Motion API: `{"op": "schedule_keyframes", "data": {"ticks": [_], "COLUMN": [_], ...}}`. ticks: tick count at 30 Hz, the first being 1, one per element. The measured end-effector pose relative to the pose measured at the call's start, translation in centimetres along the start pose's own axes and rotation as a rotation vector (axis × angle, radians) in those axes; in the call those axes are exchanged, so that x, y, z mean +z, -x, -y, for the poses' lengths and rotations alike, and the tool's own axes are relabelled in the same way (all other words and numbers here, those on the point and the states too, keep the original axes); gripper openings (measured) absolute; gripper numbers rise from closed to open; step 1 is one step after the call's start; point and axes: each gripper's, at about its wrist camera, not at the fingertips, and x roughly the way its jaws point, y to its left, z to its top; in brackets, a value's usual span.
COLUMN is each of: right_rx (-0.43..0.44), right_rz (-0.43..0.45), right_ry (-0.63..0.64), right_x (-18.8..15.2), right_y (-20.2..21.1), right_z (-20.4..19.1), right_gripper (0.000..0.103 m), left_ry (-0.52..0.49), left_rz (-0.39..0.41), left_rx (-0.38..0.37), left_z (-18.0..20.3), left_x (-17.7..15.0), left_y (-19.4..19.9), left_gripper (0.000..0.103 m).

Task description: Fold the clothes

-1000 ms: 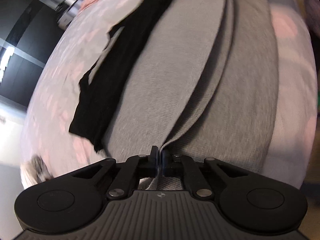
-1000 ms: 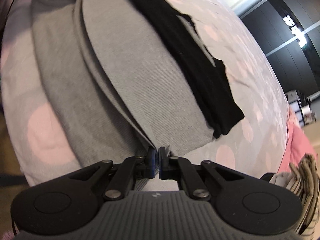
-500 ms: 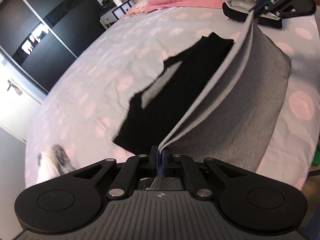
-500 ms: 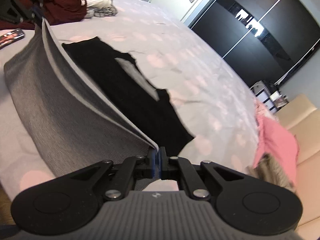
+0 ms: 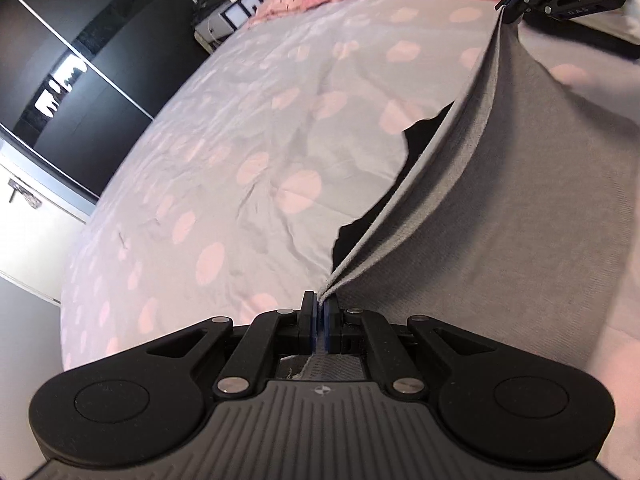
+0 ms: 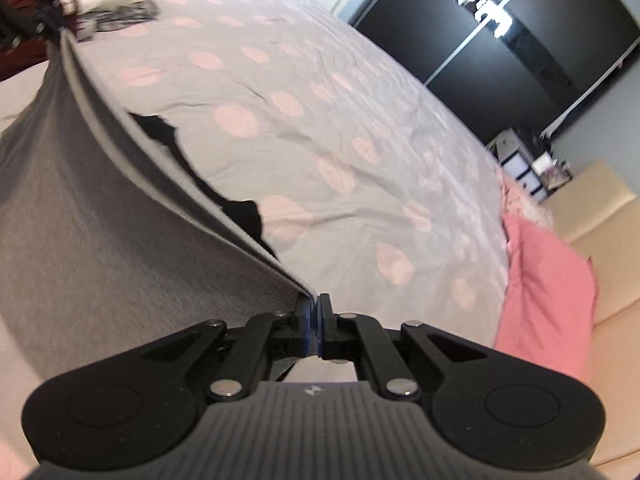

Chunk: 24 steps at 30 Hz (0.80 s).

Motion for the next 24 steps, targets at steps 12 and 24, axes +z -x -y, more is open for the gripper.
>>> {"op": "schedule_keyframes", "data": {"ticks": [12,24], "right_rx": [0.087,0.001], "right_rz": [-0.144,-0.112], "right_ry": [-0.104,-0.191], "right_x": [0.7,-0.6], "right_y": [-12.5,-12.2], "right_z": [0.8,1.5], "right_gripper": [0.004,0.028], "left_ry": [0.096,0.330], "left_rz": [-0.080,-0.053], "left_rx": [-0.078,0.024], "left_z": [-1.3,-4.6], "left_x": [-1.1,-2.1], "left_y": [-9.8,-7.9], "left_gripper": [0.003,0.025]}}
